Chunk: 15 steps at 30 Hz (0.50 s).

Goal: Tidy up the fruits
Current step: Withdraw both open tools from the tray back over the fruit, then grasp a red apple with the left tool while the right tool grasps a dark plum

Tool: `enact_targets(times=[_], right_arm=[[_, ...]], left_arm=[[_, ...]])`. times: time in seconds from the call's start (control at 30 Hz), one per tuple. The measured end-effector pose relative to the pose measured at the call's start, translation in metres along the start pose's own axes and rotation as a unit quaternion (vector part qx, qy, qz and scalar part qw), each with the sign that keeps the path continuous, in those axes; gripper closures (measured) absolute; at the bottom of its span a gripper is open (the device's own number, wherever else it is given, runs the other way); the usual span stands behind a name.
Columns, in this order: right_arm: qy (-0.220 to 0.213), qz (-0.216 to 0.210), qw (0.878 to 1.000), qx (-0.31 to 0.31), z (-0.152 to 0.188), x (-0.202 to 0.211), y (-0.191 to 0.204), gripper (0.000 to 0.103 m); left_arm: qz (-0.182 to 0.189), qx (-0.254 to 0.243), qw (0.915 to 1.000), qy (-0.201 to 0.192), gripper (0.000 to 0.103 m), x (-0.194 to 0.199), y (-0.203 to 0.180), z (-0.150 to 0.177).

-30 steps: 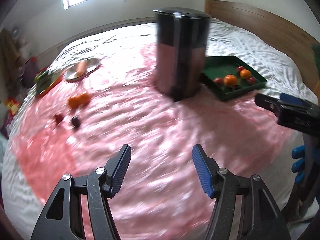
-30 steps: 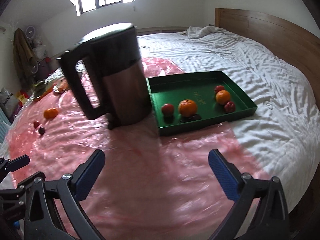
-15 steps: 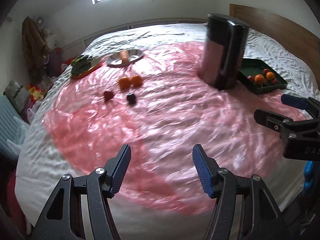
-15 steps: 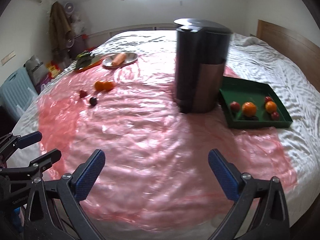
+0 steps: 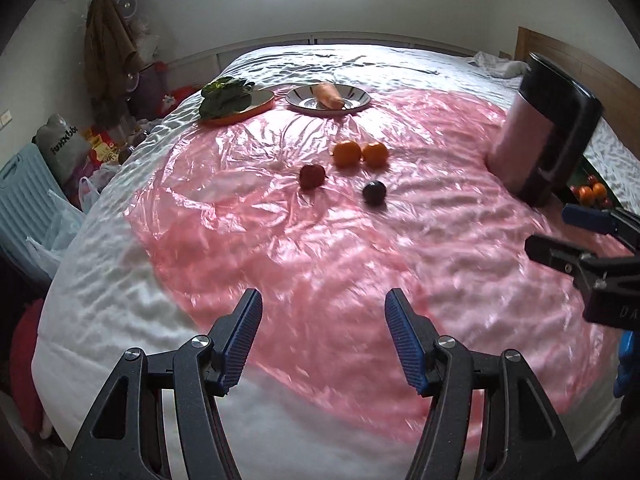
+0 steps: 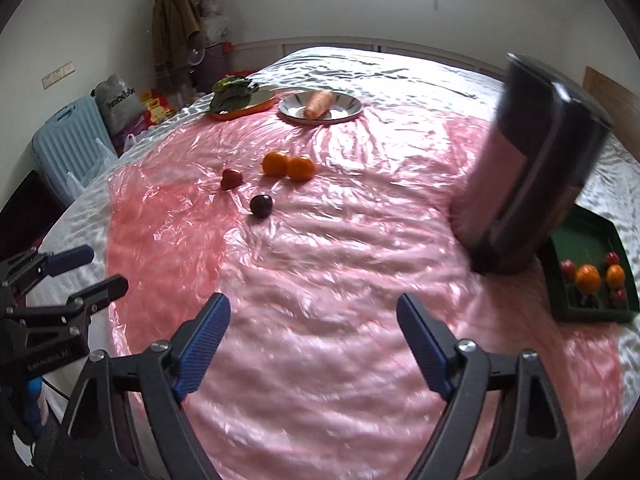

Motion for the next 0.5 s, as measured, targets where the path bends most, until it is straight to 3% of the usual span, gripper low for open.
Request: enact_targets(times=[0.5], right_arm=[[0.015,-0.036,0.998,0.049,-0.092,-0.107,0.015,0.0]], left_arm=[[0.055,0.038,0.9977,0.009,0.045,-0.098,0.031,-0.085]])
Point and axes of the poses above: each gripper's, at about its wrist camera, not at the fingertips, and x roughly against the way its jaws point, y to its left, z to its underside, the point moved 10 cm from there along -x, roughly the way its jaws point, and after that the axes turned 7 degrees about -x, right-handed, at the moved point
